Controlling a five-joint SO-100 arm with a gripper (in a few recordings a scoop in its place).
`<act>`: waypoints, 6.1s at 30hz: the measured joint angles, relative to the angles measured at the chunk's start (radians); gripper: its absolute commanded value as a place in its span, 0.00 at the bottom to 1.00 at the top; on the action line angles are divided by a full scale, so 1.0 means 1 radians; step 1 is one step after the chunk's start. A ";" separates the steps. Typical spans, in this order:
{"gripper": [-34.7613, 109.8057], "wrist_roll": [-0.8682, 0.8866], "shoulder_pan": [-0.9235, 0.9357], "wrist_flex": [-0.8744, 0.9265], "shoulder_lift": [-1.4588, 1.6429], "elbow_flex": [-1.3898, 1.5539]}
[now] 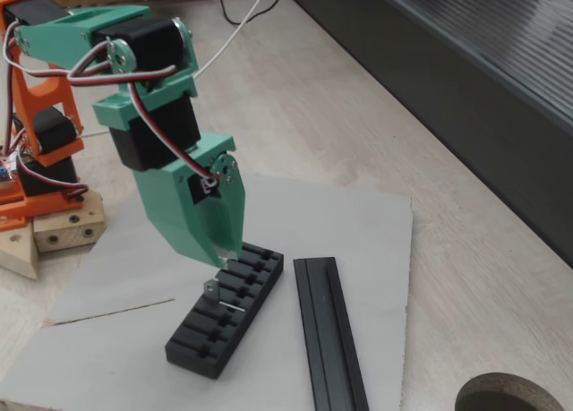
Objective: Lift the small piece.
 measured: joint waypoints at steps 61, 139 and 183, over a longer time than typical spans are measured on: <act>0.57 -0.242 -0.029 -0.064 -0.112 0.098; 0.28 -0.245 -0.031 -0.057 -0.173 0.101; 0.28 -0.241 -0.026 0.137 0.399 0.104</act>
